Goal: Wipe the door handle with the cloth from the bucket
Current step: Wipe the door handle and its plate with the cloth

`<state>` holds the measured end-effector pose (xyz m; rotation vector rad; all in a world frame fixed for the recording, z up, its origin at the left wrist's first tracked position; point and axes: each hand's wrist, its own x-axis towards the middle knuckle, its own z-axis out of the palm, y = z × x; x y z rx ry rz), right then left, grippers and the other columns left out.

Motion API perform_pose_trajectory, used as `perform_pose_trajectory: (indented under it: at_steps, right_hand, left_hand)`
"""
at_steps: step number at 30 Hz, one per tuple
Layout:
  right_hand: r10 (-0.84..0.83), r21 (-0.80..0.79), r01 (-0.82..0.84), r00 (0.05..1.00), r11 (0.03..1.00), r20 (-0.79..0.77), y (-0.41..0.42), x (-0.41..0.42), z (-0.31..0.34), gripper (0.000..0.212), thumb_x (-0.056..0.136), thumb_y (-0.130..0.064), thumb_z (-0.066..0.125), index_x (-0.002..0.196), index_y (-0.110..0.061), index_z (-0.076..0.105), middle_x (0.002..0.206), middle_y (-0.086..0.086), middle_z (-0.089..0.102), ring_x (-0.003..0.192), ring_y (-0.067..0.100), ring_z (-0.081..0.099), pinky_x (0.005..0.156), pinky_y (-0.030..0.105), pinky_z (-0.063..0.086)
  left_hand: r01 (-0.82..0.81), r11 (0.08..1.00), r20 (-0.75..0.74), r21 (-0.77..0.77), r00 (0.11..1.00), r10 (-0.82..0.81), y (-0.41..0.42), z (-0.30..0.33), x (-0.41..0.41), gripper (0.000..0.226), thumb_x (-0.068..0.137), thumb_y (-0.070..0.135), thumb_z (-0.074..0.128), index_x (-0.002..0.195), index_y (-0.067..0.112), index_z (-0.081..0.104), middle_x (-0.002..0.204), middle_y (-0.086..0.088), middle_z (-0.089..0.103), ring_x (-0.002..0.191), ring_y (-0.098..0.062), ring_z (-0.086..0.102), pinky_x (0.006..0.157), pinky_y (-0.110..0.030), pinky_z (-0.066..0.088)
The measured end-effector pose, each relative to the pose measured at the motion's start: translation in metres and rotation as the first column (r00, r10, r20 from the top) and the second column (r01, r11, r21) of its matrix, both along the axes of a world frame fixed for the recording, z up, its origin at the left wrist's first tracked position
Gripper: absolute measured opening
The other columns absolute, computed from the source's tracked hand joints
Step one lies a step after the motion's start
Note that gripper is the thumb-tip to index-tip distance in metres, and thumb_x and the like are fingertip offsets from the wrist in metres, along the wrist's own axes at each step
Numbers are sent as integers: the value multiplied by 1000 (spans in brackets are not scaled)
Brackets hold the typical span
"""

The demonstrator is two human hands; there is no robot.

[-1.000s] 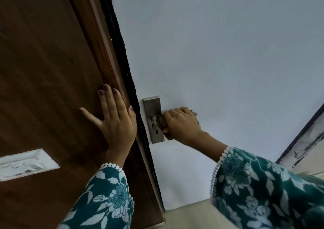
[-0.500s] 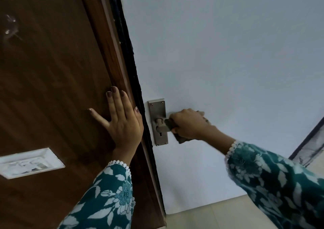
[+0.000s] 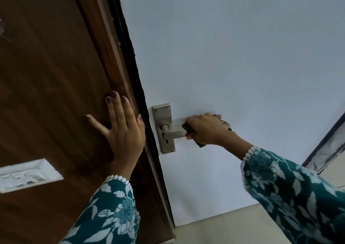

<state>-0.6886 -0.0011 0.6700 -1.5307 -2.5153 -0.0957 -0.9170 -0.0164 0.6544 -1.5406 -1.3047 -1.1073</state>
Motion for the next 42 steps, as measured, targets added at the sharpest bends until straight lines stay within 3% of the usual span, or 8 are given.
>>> perform_pose_trajectory:
  at_steps: [6, 13, 18, 21, 26, 30, 34, 42]
  right_hand:
    - [-63, -154, 21, 960, 988, -273, 2, 22, -15, 21, 86, -26, 62, 102, -14, 57, 98, 1, 68, 92, 23, 60, 70, 32, 41]
    - [-373, -298, 235, 710, 925, -597, -18, 66, -57, 13, 88, -12, 61, 99, -7, 64, 81, 4, 64, 80, 22, 59, 67, 26, 40]
    - [-499, -457, 203, 296, 866, -815, -41, 69, -82, 13, 87, -21, 61, 83, -10, 64, 78, 12, 69, 78, 34, 67, 77, 51, 55]
    - [-491, -498, 48, -103, 866, -865, -36, 32, -69, 15, 92, -18, 58, 86, -6, 65, 79, 14, 67, 76, 33, 66, 69, 44, 59]
    - [-528, -476, -297, -699, 828, -482, -29, -16, -59, 28, 98, -26, 46, 98, -2, 62, 97, 14, 66, 92, 26, 63, 89, 40, 50]
    - [-566, -286, -490, -745, 824, -354, -33, -26, -63, 42, 102, -25, 32, 127, 4, 47, 122, 22, 57, 123, 35, 49, 107, 48, 36]
    - [-539, -325, -437, -750, 839, -382, -27, -25, -69, 32, 102, -15, 34, 118, 6, 51, 137, 26, 48, 130, 37, 44, 113, 49, 31]
    - [-569, -334, -470, -748, 817, -341, -25, -94, -74, 24, 100, 0, 34, 101, -6, 57, 97, 12, 67, 83, 22, 64, 88, 41, 49]
  left_hand:
    - [-10, 1000, 3, 5, 1000, 10, -1, 0, 1, 64, 98, 20, 45, 149, 1, 11, 150, -21, 26, 147, -23, 1, 98, -77, 13]
    - [-22, 999, 16, 29, 1000, 21, 2, -2, 2, 61, 99, 20, 43, 149, 1, 12, 150, -20, 26, 147, -23, 3, 97, -77, 14]
    - [-38, 997, 44, 62, 998, 36, 5, -1, 6, 60, 98, 17, 44, 147, -1, 16, 148, -23, 31, 147, -23, 4, 96, -77, 16]
    - [-33, 999, 43, 40, 999, 32, 2, -1, 5, 60, 98, 17, 43, 147, -1, 15, 147, -24, 33, 147, -22, 3, 97, -77, 16]
    - [-31, 999, 46, 26, 998, 30, 0, 0, 5, 58, 99, 18, 43, 147, -1, 17, 147, -24, 32, 147, -22, 1, 97, -77, 16]
    - [-36, 999, 45, 30, 998, 35, 1, 1, 6, 58, 99, 18, 43, 147, -1, 18, 147, -24, 34, 147, -22, 2, 97, -77, 16]
    - [-42, 999, 47, 25, 998, 41, 1, 1, 6, 57, 99, 19, 43, 146, -2, 19, 147, -24, 33, 147, -21, 1, 97, -77, 16]
    - [-54, 998, 37, 28, 998, 53, 2, 1, 6, 58, 98, 18, 43, 146, -3, 19, 147, -25, 32, 147, -23, 2, 97, -77, 15]
